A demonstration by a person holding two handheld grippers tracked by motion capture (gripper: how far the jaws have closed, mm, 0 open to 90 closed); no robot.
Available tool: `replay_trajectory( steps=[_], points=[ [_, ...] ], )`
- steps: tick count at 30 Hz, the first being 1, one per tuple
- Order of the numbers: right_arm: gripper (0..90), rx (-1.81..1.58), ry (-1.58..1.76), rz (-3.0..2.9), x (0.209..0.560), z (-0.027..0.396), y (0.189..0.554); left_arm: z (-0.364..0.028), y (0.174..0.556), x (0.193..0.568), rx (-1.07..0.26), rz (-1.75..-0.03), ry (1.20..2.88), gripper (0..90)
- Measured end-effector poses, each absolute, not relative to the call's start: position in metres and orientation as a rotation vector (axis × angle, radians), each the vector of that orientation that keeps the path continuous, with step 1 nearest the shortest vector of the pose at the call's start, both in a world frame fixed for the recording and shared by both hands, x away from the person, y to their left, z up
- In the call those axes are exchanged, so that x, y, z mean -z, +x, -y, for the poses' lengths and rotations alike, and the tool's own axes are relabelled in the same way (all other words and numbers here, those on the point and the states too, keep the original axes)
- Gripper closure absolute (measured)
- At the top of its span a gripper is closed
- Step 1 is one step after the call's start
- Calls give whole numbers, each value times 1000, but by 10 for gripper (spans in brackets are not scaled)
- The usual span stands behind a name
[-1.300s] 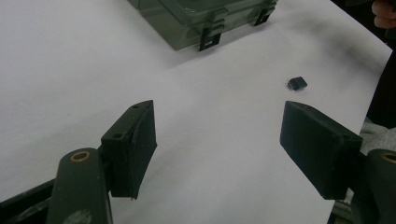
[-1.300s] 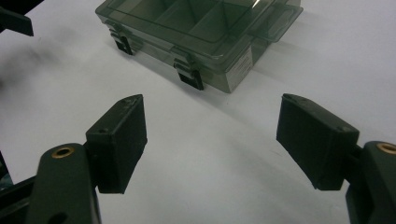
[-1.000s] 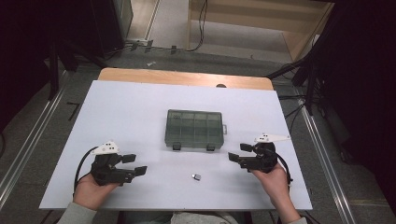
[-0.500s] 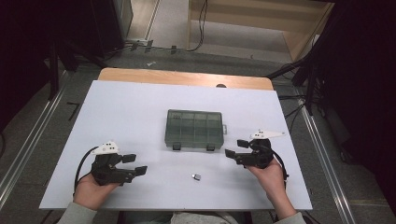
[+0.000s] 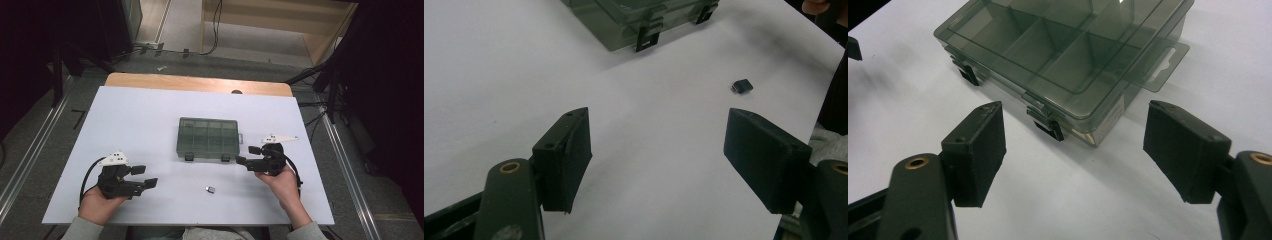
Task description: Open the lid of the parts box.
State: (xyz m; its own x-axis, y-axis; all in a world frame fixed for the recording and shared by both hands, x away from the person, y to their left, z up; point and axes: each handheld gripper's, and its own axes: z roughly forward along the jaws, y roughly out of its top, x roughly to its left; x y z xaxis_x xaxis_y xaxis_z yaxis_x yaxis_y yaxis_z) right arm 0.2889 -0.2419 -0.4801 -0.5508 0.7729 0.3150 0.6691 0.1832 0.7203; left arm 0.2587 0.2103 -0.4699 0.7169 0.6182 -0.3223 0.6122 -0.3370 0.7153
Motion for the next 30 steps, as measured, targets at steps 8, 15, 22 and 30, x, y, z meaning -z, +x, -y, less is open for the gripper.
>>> replay_trajectory(
  steps=[8, 15, 22, 30],
  points=[
    [371, -1266, 1428, -2329, 483, 244, 292, -210, 259, 469, -9, -931, 2037, 272],
    [790, -1262, 1442, -2385, 493, 248, 288, -211, 258, 469, -15, -928, 2029, 272],
    [877, -1256, 1442, -2392, 498, 247, 290, -211, 258, 469, -15, -928, 2032, 272],
    [876, -1238, 1469, -2392, 503, 247, 294, -210, 258, 469, -17, -929, 2034, 272]
  ],
)
